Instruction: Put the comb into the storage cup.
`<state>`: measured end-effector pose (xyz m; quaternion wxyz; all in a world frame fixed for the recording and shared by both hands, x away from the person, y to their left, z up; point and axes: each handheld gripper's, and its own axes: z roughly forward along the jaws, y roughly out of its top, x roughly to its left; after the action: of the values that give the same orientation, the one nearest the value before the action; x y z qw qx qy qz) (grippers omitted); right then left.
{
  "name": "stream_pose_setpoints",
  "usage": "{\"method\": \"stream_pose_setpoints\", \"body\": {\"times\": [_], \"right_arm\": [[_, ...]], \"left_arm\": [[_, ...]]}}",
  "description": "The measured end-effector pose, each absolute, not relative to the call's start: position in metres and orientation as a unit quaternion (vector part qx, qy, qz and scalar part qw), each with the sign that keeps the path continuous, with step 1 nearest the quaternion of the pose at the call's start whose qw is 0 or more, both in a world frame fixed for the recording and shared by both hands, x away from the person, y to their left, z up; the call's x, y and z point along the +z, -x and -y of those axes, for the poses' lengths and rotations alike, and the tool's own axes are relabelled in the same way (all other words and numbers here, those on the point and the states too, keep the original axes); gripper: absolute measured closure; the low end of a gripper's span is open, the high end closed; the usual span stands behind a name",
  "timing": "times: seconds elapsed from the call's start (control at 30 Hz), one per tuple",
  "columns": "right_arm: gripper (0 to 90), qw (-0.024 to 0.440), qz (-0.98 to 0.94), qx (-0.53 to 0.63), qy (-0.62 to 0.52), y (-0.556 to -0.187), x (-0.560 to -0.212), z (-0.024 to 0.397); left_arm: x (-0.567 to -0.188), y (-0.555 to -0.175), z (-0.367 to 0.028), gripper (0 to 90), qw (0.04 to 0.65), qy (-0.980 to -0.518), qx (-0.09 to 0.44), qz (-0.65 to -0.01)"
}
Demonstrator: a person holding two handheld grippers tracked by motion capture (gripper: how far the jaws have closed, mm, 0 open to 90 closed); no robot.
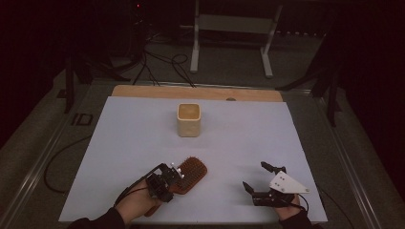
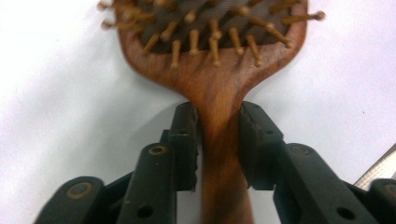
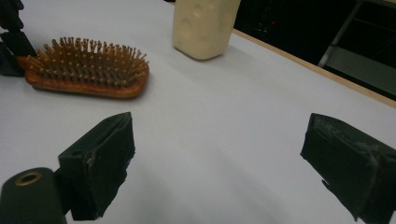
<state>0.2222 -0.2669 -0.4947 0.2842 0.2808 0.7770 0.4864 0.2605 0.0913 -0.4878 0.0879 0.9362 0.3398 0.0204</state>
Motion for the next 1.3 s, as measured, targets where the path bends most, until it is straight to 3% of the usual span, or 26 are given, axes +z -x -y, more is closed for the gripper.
{"method": "stream_pose_setpoints", "body": {"times": [1.3], "right_arm": [[9.0, 0.28, -0.778, 0.487, -0.282, -0.223, -0.495, 0.268]], "left_arm": [[-0.483, -0.261, -0.103, 73.6, 0.241, -0.909, 0.087, -0.329]]}}
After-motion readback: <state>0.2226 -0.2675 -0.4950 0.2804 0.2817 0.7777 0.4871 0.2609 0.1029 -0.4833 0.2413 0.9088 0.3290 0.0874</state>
